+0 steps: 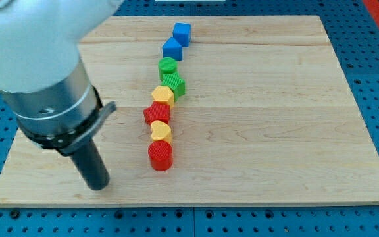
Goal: Nudge blue cube left a bit
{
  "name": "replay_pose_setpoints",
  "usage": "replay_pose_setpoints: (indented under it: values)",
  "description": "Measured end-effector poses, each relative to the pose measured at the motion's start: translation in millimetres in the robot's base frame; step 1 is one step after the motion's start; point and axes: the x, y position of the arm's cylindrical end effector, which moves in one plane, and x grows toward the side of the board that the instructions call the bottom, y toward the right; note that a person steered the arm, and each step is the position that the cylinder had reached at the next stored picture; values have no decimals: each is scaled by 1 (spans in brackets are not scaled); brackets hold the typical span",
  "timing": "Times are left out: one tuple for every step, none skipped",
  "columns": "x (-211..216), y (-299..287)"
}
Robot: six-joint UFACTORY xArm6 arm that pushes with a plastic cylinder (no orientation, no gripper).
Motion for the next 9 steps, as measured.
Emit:
replay_pose_setpoints:
  values:
    - [-19, -6]
    - [-42, -14]
    - [-87, -14]
    - [-129, -14]
    - [-167, -14]
    - [-205, -13]
    - [-241, -13]
    - [-260, -13]
    - [-269, -13]
